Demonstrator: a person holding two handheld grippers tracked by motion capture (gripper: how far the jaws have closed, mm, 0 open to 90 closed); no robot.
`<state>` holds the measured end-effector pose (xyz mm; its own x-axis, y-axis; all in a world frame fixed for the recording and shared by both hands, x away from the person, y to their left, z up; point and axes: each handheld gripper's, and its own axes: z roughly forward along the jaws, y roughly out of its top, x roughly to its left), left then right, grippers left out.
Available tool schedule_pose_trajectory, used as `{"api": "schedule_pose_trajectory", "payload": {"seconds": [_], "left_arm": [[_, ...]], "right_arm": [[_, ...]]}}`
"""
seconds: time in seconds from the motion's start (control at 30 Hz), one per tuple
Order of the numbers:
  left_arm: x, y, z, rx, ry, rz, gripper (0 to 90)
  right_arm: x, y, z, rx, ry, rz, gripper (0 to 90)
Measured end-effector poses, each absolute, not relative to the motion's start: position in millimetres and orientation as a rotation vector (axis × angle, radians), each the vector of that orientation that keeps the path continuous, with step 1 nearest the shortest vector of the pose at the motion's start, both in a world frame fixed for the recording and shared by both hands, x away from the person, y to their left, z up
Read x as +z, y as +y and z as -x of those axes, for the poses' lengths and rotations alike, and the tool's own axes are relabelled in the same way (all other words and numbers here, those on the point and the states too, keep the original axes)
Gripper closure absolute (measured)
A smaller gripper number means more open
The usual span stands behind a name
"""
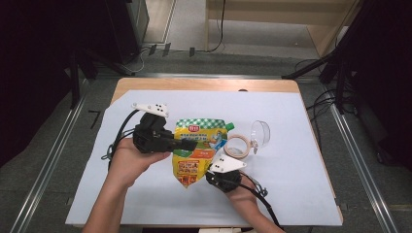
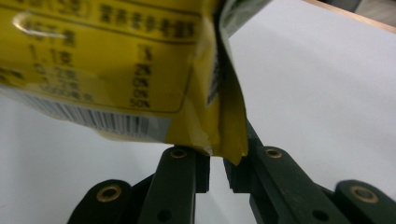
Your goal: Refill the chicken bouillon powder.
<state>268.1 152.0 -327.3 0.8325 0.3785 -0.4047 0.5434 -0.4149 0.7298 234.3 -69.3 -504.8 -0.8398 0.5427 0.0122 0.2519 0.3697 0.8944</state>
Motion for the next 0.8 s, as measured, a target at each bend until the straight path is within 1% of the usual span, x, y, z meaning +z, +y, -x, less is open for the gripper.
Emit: {"api": "schedule_pose_trajectory", "payload": {"seconds": [0.13,0.33,0.4,0.8], "left_arm": [[-327,151,-268,-0.169,0.695,-2.035,89.5],[-333,143,-269,-0.142,0.714,-2.012,86.3],[-335,138,-269,-0.150,0.711,-2.024,85.4],[-344,121,-267,-0.045,0.728,-2.078,79.4]], "right_arm": [[-503,-66,-229,1.466,2.358,-0.664,82.9],[-499,-60,-221,1.469,2.397,-0.621,81.1],[-500,-57,-219,1.474,2.413,-0.619,80.6],[-496,-50,-210,1.518,2.465,-0.617,79.8]]}}
